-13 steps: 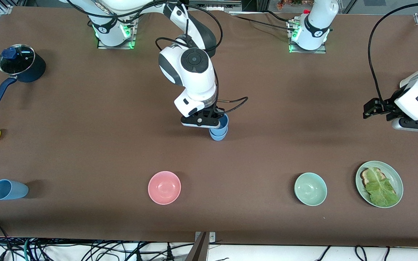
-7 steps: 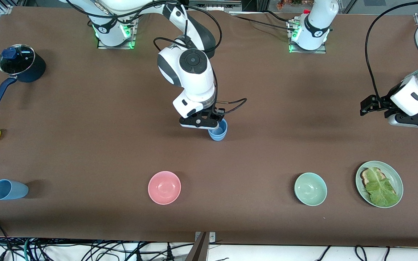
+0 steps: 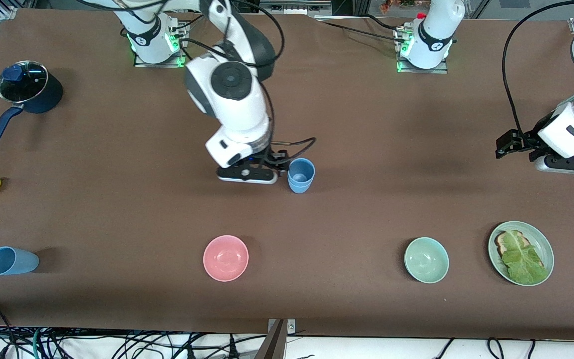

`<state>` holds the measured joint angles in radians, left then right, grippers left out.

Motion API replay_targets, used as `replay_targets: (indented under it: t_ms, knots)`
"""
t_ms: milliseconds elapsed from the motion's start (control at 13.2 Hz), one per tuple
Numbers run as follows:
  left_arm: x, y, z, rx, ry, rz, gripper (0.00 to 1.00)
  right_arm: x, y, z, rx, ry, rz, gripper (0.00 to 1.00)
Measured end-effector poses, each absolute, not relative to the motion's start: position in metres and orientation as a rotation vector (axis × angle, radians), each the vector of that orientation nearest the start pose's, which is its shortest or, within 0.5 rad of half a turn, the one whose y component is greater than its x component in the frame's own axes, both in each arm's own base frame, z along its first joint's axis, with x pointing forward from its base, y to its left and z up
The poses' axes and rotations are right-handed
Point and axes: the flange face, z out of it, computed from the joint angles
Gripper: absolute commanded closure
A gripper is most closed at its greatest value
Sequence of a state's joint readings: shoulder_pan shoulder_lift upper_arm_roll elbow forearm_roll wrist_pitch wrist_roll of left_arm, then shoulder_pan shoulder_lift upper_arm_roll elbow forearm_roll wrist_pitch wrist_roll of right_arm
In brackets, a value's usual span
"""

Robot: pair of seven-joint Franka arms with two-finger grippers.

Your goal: Stack blue cups with both arms

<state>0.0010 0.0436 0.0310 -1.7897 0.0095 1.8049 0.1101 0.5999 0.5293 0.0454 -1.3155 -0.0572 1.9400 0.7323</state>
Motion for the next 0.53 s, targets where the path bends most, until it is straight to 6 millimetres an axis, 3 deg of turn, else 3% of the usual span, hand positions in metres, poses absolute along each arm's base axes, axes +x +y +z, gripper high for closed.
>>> replay_targets:
  t_ms: [227, 529]
  knots:
    - [0.561, 0.018, 0.523, -3.131, 0.127, 0.035, 0.01, 0.582, 0.360, 0.480, -3.148, 0.052, -0.089, 0.00]
    - [0.549, 0.019, 0.539, -3.131, 0.126, -0.008, 0.00, 0.573, 0.243, 0.532, -3.159, -0.050, 0.011, 0.00]
